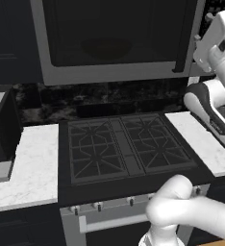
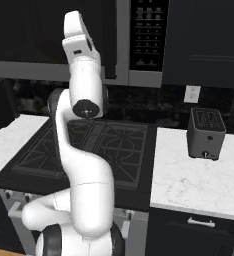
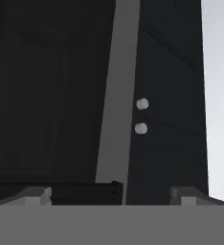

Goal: Open the microwave, place the bowl with waffle inside the microwave, then close the microwave door and turn it on.

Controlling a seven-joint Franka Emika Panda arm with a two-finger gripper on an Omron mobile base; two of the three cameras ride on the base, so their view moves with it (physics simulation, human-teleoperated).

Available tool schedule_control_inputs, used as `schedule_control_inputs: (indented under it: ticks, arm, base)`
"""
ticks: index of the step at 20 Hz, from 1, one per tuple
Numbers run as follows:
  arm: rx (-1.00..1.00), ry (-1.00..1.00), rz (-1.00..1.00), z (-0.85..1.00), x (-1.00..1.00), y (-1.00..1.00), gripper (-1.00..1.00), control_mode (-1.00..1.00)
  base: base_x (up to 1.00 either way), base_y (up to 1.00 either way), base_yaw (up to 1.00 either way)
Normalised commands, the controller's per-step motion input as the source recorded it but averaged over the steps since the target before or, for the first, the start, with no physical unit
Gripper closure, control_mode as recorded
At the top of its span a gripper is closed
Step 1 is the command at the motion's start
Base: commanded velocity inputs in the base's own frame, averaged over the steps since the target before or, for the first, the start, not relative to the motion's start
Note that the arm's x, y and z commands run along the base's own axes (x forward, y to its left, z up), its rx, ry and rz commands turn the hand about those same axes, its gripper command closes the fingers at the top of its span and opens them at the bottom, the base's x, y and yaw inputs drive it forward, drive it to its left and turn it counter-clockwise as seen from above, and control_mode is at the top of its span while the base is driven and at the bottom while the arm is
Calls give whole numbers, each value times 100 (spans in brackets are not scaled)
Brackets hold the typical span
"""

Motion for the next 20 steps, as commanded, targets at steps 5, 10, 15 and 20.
schedule_control_inputs:
  ticks: [5,10,15,20]
  arm:
    - [-4,48,-10,7,-100,-53,-100,-100]
    - [-12,72,-15,-2,-93,-47,-100,-100]
    - [-15,73,-6,-45,-29,-46,-100,-100]
    - [-3,18,3,-74,0,-28,-100,-100]
  base:
    - [0,0,0]
    - [0,0,0]
    - [0,0,0]
    - [0,0,0]
